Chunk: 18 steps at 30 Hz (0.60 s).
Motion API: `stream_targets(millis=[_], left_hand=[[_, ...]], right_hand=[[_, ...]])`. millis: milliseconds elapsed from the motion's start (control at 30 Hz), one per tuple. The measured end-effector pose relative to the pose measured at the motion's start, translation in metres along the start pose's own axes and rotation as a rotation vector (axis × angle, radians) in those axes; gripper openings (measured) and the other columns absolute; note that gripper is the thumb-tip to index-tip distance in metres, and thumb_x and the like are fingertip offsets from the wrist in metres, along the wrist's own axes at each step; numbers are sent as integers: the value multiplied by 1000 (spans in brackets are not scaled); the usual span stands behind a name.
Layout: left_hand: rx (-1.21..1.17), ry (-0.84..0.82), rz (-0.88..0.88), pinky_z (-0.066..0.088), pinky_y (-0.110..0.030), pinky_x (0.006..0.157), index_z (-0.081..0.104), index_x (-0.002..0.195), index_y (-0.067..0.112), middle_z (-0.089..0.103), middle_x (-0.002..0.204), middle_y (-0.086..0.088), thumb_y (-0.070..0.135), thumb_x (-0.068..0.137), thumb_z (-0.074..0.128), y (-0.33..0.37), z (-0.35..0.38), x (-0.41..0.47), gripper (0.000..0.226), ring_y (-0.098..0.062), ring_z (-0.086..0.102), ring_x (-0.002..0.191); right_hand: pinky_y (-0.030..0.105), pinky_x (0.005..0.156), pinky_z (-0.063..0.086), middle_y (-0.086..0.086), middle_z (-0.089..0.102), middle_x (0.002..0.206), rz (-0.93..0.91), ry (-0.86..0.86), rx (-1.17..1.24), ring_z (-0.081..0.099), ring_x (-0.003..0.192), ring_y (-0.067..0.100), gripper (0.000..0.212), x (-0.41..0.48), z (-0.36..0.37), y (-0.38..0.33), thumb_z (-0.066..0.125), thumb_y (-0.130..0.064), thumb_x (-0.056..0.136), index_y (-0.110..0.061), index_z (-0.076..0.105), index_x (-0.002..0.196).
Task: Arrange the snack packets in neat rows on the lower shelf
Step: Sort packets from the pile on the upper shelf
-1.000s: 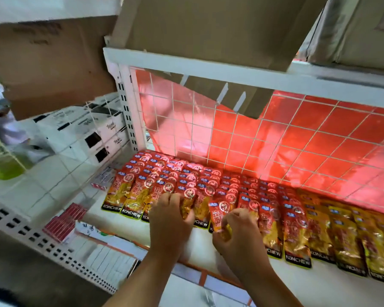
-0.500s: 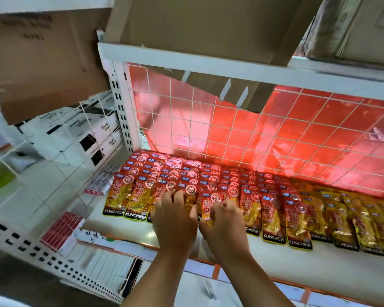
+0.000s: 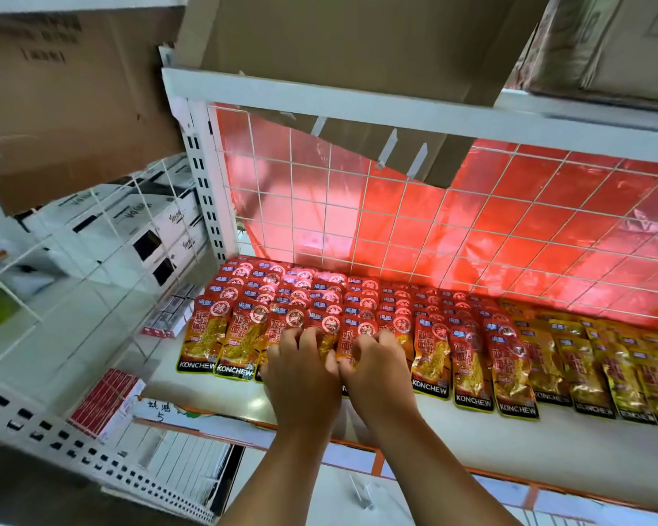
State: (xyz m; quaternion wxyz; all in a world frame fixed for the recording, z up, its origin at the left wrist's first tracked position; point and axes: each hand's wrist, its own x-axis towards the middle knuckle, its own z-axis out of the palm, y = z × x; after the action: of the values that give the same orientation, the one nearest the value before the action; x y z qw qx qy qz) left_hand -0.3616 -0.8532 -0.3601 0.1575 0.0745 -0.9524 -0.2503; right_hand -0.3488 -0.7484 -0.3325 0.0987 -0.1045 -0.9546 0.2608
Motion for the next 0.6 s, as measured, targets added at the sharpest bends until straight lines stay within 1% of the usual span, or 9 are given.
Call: stream_targets(millis=[367,467,600], left_hand=[[1,-16,0,53,-46,81,69,115,22,67,115,-2,37,84,75,-2,4,0,35,-30,62,102],[0,-21,-6,53,-47,82,68,116,22,67,116,-3,38,84,75,-2,5,-1,36,-30,62,102],[-14,-23,-3,52,-47,82,68,116,22,68,115,-3,37,84,76,-3,4,-1,36,-31,62,103]], right_hand=[[32,101,49,4,56,122,-19,16,-37,53,114,23,43,0,4,1,68,-40,93,-15,63,128],[32,100,50,4,57,121,-12,6,-29,54,113,23,44,0,3,1,68,-40,92,-14,63,128],[32,96,53,5,56,115,-5,-36,-33,56,109,24,37,1,-3,1,70,-35,91,-13,66,120]])
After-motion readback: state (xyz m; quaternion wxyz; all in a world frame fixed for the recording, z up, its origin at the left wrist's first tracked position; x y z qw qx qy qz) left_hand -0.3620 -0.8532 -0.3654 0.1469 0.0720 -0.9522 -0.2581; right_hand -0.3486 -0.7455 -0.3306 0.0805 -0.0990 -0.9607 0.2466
